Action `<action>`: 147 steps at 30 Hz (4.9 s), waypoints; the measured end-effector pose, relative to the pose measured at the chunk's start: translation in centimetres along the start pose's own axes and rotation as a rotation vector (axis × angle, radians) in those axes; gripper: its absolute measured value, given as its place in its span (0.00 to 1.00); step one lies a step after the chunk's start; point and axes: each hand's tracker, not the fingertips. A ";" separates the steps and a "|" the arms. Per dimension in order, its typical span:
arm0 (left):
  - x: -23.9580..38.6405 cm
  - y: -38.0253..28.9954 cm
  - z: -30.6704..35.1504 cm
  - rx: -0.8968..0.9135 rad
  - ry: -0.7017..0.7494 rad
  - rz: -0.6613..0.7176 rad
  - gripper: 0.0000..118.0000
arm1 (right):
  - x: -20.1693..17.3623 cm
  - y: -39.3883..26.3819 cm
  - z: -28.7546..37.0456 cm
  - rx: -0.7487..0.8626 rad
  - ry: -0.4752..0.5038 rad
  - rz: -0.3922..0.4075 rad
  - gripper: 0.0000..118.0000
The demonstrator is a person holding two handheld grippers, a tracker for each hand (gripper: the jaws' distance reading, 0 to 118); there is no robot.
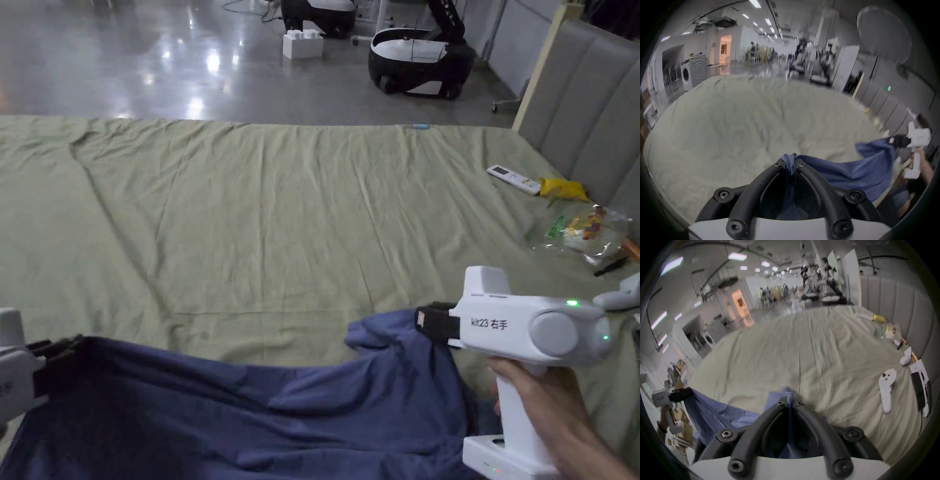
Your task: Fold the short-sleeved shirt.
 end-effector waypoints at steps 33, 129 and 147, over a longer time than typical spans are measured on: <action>7.0 28.1 25.9 0.650 0.149 -0.168 0.08 | -9.0 26.1 29.0 0.803 -0.252 0.180 0.03; -4.0 -15.5 11.8 0.085 0.275 -0.282 0.68 | 6.0 -17.5 13.9 0.130 -0.272 -0.073 0.64; 10.8 -8.9 23.5 0.469 0.157 -0.361 0.03 | -9.5 -13.8 24.2 0.576 -0.159 0.300 0.05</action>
